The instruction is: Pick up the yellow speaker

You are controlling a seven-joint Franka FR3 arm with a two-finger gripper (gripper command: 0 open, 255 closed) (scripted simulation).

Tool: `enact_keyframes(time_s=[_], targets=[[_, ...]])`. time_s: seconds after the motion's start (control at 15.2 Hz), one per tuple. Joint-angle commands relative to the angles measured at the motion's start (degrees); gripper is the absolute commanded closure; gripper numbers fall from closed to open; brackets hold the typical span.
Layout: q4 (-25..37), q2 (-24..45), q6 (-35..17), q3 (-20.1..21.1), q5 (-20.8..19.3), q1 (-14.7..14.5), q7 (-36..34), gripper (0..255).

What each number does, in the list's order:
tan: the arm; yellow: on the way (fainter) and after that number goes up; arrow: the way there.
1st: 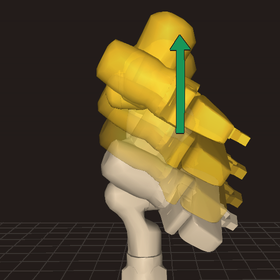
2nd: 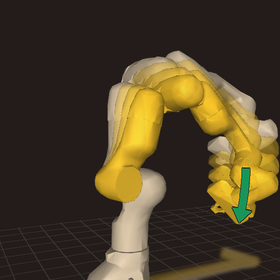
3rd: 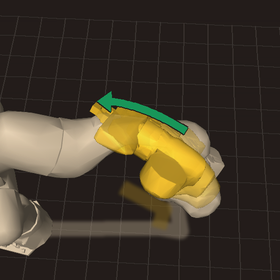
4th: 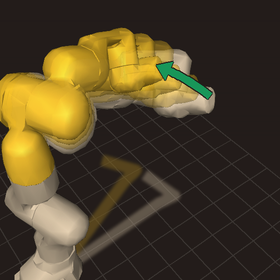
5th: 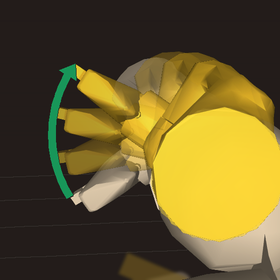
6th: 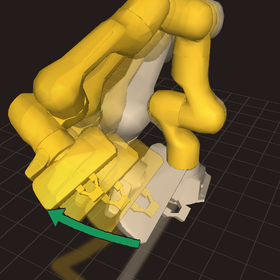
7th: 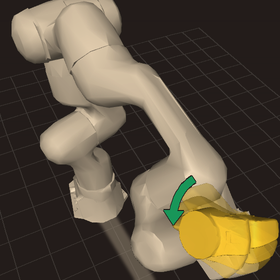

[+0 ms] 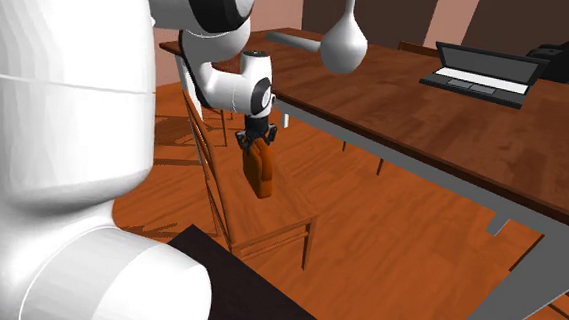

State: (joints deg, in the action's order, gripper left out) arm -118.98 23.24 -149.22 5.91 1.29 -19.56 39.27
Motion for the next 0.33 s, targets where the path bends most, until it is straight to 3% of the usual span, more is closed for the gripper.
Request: enact_keyframes(time_s=[0.0,0.26], targets=[[0.1,-1.2,1.2,0.1,0.1,0.2,0.1,255],[0.2,-2.4,2.5,0.1,0.2,0.2,0.1,255]])
